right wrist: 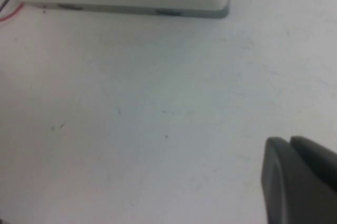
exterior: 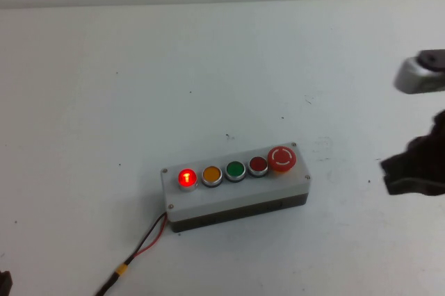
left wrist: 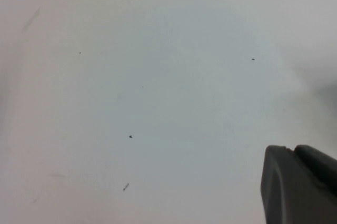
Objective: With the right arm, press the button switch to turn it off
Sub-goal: Press the button to turn off
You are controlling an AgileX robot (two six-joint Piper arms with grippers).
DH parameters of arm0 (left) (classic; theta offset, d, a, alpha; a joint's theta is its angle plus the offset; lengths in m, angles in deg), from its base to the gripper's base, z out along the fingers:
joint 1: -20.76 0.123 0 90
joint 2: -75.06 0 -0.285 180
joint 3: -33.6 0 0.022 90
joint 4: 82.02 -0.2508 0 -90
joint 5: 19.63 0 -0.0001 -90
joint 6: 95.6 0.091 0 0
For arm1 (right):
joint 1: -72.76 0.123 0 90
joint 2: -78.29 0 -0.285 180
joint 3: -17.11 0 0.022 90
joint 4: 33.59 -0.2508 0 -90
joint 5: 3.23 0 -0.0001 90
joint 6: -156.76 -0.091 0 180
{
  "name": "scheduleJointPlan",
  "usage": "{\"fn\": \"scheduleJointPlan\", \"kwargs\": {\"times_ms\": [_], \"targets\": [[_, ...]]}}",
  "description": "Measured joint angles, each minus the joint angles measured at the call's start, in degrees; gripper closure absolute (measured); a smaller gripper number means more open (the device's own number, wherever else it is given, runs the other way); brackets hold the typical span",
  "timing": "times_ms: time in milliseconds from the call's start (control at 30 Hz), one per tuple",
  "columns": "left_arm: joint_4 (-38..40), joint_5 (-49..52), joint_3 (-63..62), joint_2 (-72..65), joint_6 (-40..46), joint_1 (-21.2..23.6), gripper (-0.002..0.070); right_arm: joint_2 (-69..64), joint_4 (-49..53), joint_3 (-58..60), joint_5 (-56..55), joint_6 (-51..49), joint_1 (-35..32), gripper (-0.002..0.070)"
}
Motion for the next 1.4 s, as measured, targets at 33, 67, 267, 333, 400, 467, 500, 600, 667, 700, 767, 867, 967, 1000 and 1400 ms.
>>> {"fn": "scheduleJointPlan", "kwargs": {"times_ms": [33, 67, 267, 333, 400, 467, 500, 600, 667, 700, 767, 867, 967, 1000, 1400], "targets": [[0.00, 0.00, 0.00, 0.00, 0.00, 0.00, 0.0677, -2.35, 1.53, -2.05, -0.10, -1.43, 2.78, 0.0692], [0.00, 0.00, 0.00, 0.00, 0.00, 0.00, 0.0677, -4.25, 2.56, -3.73, -0.10, -2.32, 4.95, 0.0692], [0.00, 0.00, 0.00, 0.00, 0.00, 0.00, 0.0677, -17.76, 6.21, -17.28, -0.10, -4.35, 16.94, 0.0692], [0.00, 0.00, 0.00, 0.00, 0.00, 0.00, 0.0677, -22.39, 6.65, -21.97, -0.22, -4.46, 19.44, 0.0692], [0.00, 0.00, 0.00, 0.00, 0.00, 0.00, 0.0677, -26.76, 6.77, -26.02, -0.22, -4.46, 21.15, 0.0692], [0.00, 0.00, 0.00, 0.00, 0.00, 0.00, 0.0677, -30.43, 6.98, -29.87, -0.22, -4.46, 22.53, 0.0692], [0.00, 0.00, 0.00, 0.00, 0.00, 0.00, 0.0677, -32.39, 6.98, -32.43, -0.22, -4.46, 23.20, 0.0692], [0.00, 0.00, 0.00, 0.00, 0.00, 0.00, 0.0677, -37.75, 7.03, -38.42, -0.09, -4.46, 24.77, 0.0692], [0.00, 0.00, 0.00, 0.00, 0.00, 0.00, 0.0677, -41.36, 7.03, -42.67, 0.63, -4.46, 25.47, 0.0692], [0.00, 0.00, 0.00, 0.00, 0.00, 0.00, 0.0677, -43.07, 7.03, -44.34, 1.12, -4.46, 25.57, 0.0692], [0.00, 0.00, 0.00, 0.00, 0.00, 0.00, 0.0677, -46.17, 7.03, -48.32, 2.85, -4.46, 25.80, 0.0692], [0.00, 0.00, 0.00, 0.00, 0.00, 0.00, 0.0677, -49.65, 7.41, -52.72, 5.13, -4.46, 25.80, 0.0692], [0.00, 0.00, 0.00, 0.00, 0.00, 0.00, 0.0677, -51.71, 8.10, -55.24, 6.64, -4.46, 25.80, 0.0692], [0.00, 0.00, 0.00, 0.00, 0.00, 0.00, 0.0677, -52.27, 8.31, -55.54, 7.04, -4.46, 25.80, 0.0692], [0.00, 0.00, 0.00, 0.00, 0.00, 0.00, 0.0677, -53.21, 9.55, -56.55, 8.02, -4.46, 25.80, 0.0692]]}}
